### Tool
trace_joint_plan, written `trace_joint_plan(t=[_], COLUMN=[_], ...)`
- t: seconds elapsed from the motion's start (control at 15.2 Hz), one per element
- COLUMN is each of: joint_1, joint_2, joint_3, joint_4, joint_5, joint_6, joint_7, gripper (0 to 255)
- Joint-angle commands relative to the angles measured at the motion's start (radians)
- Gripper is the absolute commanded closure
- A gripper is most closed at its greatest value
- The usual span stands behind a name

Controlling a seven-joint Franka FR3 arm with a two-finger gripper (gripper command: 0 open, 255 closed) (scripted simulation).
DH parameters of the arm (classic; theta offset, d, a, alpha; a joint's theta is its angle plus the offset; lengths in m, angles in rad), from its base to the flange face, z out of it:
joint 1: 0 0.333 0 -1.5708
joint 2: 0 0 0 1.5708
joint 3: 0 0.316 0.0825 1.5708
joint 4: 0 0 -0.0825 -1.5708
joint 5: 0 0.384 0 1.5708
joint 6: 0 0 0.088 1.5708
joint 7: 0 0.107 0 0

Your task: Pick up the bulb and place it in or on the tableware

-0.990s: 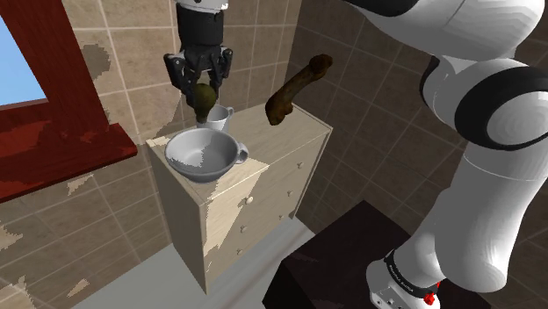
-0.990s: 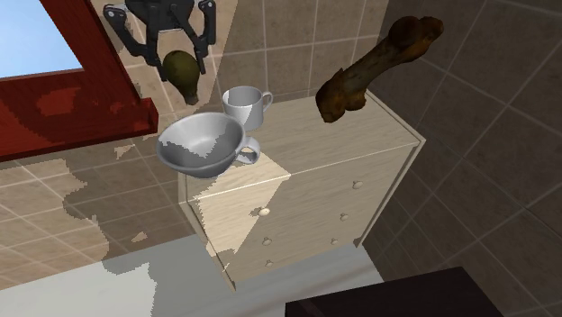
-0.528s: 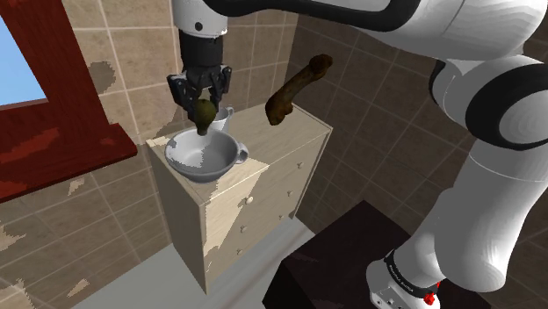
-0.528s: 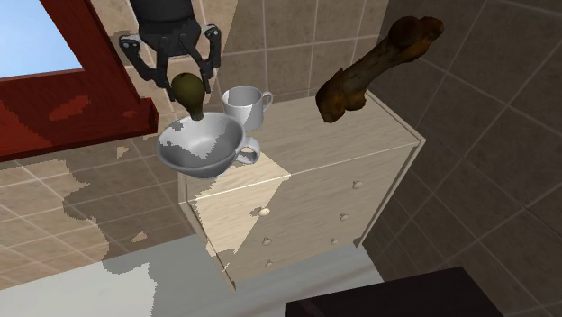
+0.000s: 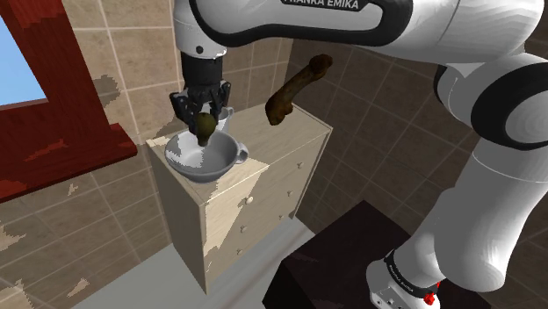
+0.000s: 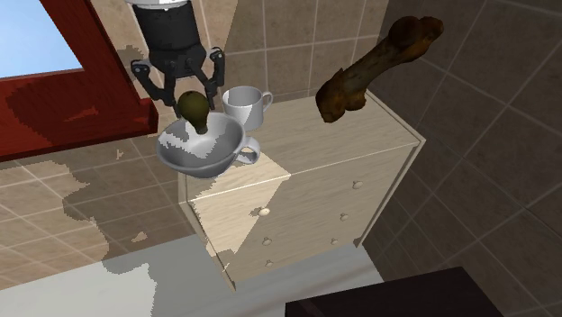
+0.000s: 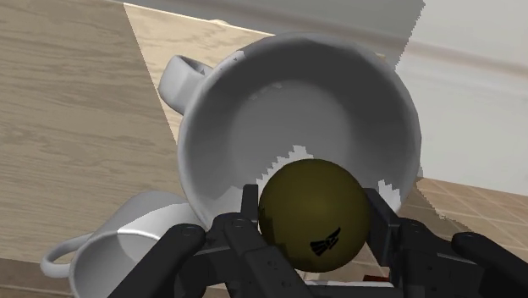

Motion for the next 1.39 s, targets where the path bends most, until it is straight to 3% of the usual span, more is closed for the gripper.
trace_joint_plan(t=[0.0, 0.26, 0.33, 0.66, 0.92, 1.32], joint_1=[0.0, 0.0, 0.0, 0.0, 0.015, 0.015], joint_2=[-0.001, -0.001, -0.001, -0.001, 0.035, 0.035], joint_3=[0.0, 0.0, 0.0, 0.0, 0.002, 0.002], joint_4=[-0.003, -0.003, -0.003, -0.003, 0.176, 0.176], joint_5=[0.0, 0.0, 0.0, 0.0, -0.011, -0.011], joint_6=[0.003, 0.003, 0.003, 0.003, -0.142, -0.142], joint_7=[0.0, 0.0, 0.0, 0.0, 0.003, 0.003], gripper=[255, 255, 0, 0, 0, 0])
